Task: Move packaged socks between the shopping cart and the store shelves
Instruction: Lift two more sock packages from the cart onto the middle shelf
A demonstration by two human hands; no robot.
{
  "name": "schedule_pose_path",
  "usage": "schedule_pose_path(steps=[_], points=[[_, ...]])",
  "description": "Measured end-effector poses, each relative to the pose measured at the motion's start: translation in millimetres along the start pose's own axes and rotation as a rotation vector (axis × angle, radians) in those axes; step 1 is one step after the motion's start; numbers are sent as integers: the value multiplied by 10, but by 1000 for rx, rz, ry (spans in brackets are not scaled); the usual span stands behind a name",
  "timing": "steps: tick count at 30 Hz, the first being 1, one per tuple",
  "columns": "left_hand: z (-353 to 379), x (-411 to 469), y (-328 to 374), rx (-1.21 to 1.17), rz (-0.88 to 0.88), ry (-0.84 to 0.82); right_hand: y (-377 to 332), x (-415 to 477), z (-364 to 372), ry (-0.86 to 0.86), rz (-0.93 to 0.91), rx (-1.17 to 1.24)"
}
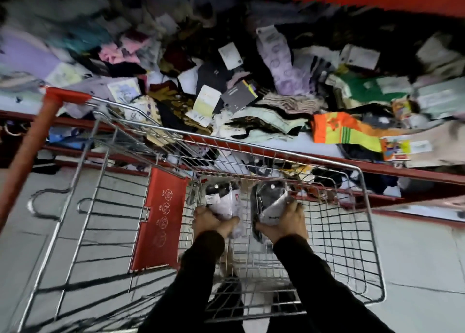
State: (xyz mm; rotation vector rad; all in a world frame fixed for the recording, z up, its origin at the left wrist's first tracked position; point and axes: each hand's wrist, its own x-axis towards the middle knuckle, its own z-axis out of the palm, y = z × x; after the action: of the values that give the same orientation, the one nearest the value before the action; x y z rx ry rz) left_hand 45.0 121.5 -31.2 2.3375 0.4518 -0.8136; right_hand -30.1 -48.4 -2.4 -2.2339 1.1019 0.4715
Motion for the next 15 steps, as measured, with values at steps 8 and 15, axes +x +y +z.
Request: schedule_pose_path(steps=[8,15], points=[[-516,-829,618,-173,307,235,-125,-444,-1024,213,-268,52],[-937,-1381,1225,-195,569,407,-357,-660,-1685,411,-445,258]])
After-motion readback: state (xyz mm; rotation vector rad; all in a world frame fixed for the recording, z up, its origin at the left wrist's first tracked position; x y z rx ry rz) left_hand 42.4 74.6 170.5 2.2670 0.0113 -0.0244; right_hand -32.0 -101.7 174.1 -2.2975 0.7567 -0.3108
